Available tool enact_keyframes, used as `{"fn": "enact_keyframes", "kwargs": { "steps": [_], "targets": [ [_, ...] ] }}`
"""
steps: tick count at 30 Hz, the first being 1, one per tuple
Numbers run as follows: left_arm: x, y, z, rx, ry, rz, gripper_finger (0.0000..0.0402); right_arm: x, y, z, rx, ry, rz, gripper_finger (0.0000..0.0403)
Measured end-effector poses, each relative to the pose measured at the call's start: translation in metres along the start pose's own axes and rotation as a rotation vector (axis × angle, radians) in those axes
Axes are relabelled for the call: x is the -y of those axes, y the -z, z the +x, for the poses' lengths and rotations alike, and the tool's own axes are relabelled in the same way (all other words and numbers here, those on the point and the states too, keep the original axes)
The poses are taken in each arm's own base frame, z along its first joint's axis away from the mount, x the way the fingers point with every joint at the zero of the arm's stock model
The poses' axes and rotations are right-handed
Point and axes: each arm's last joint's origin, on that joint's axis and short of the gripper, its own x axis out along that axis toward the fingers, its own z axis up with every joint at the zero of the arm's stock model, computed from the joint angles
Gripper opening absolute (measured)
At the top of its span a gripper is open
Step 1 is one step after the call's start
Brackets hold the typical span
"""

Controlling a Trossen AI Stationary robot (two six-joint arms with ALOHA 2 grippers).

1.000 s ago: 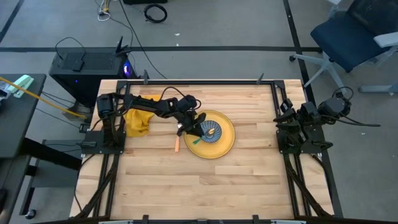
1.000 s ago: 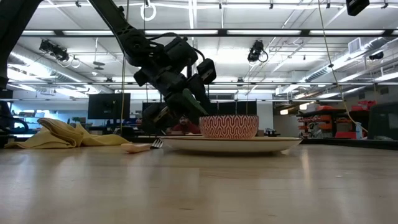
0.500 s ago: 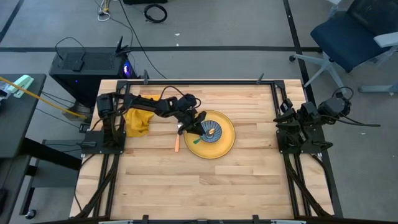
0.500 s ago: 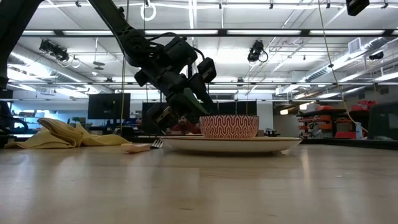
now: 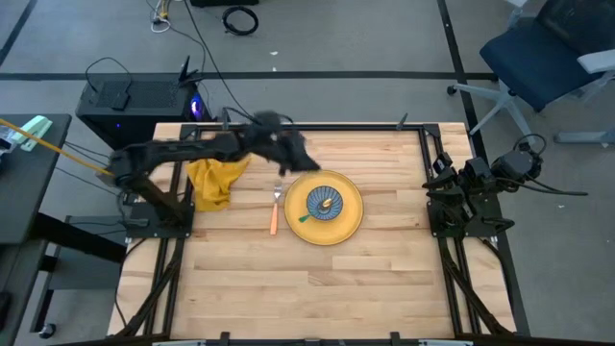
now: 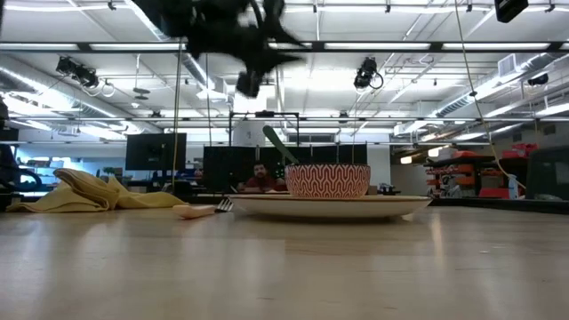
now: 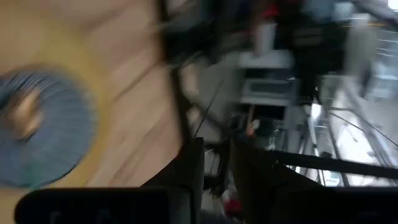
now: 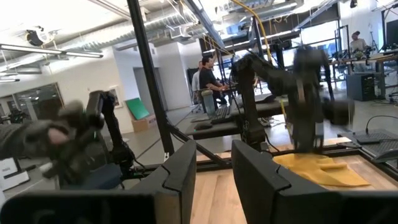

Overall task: Set table place
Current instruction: Return to Home Position

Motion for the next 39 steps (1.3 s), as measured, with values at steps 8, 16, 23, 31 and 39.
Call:
{"fn": "enact_keyframes", "kwargs": {
  "steps": [8, 16, 23, 31, 39],
  "targets": [
    [0.091, 0.019, -0.093, 0.381, 0.151, 0.302, 0.0081, 0.0, 0.0, 0.0, 0.0, 0.0, 0.0, 0.011],
    [0.078, 0.071, -0.14, 0.454, -0.55, 0.203, 0.0053, 0.0, 0.0, 0.0, -0.003, 0.0, -0.001, 0.011],
    [0.066, 0.111, -0.149, 0.384, -0.887, 0.087, 0.0044, 0.0, 0.001, 0.0, -0.005, 0.001, -0.002, 0.011],
    [0.083, 0.136, -0.131, 0.272, -0.71, 0.302, 0.0052, 0.0, 0.001, 0.0, -0.007, 0.001, -0.002, 0.011],
    [0.122, 0.151, -0.14, 0.271, -0.315, 0.566, 0.0048, 0.0, 0.001, 0.0, -0.007, 0.001, -0.003, 0.011]
  ]
}}
